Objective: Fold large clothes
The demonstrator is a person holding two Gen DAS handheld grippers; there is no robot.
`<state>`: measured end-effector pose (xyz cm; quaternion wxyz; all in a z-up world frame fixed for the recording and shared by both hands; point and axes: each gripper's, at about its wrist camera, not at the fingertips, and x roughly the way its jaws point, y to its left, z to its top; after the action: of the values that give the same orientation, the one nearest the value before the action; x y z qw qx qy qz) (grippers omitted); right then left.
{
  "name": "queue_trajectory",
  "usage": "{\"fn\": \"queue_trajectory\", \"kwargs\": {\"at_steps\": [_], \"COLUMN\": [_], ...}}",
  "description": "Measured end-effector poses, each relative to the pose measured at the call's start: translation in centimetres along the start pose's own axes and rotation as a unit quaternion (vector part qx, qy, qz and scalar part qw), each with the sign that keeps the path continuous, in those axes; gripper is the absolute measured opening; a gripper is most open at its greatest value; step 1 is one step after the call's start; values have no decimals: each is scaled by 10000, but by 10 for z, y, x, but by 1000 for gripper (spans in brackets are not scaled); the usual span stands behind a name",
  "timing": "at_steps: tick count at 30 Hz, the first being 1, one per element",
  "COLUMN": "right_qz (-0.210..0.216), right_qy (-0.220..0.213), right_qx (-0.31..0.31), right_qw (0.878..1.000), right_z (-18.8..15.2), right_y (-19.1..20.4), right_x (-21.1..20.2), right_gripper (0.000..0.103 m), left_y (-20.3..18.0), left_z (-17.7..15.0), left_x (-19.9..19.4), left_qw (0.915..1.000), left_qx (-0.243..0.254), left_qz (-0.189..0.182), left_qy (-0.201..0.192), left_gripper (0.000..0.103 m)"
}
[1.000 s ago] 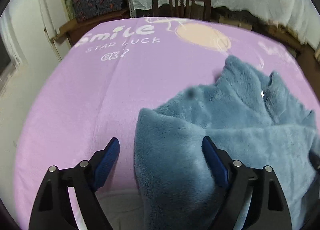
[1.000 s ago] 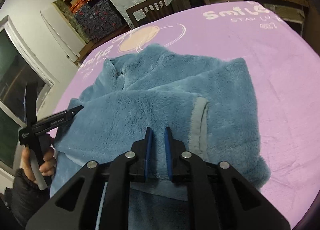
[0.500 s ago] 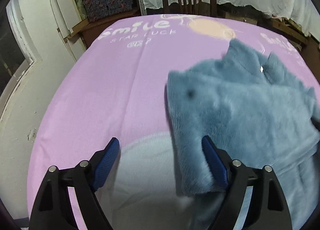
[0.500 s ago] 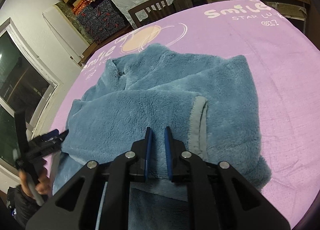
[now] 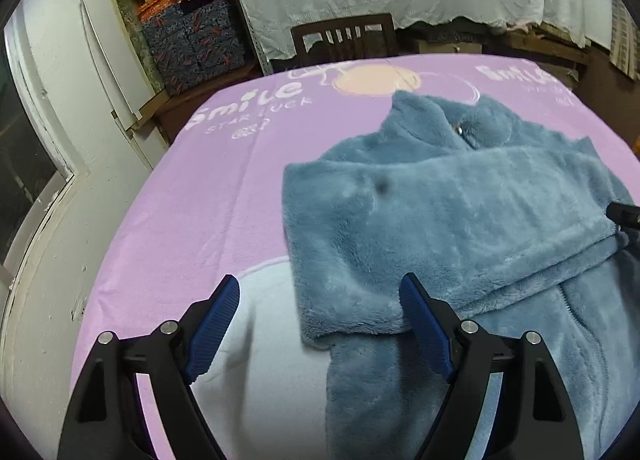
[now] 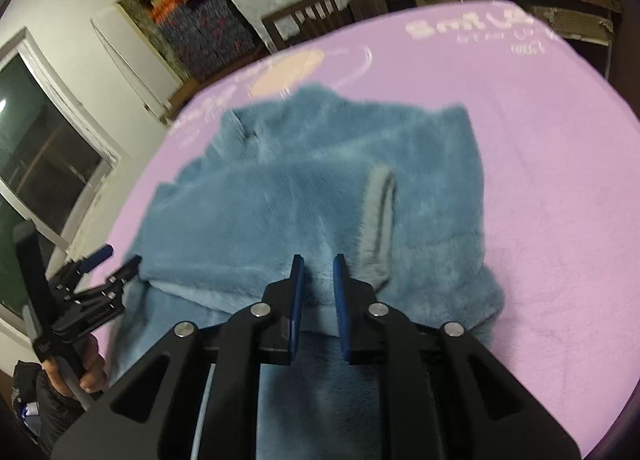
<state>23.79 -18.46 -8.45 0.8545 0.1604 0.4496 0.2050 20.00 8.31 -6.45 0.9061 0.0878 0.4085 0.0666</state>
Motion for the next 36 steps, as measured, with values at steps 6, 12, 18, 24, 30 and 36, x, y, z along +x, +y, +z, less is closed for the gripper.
{"fn": "queue_trajectory", "kwargs": {"at_steps": [6,12,18,24,30,36], "right_qz": [253,7,-253,-59,135,171], "right_qy": [1,-325,-189,-16,-26,-227], "right_qx": [266,-236,-357,-133,188,516], "right_qw": [9993,9992,9989,9999,9997,9983], "right_z": [0,-3,-4,-3,-4,-20], "right_y": [-8,15,13,3,-4,-21], "right_x": [-6,-23,-17,-8,-15,-44], "right_gripper": [14,17,26,26,27,43], "left_y": [5,6,-3,-14,-11,-4], "left_z": [-3,-3,-3,-7,-9,-20], "left_x": [10,-4,-12,0,2,-5], "left_qw": [9997,9994,9986,9989,9989,9966], "left_qx": [-148,-204,-72,135,74,-163], "left_qz": [-180,-229,-445,-440,-452,-776], "left_qy": [62,-185,-278,-80,-43,230], "left_gripper": [86,85,85,85,89,89]}}
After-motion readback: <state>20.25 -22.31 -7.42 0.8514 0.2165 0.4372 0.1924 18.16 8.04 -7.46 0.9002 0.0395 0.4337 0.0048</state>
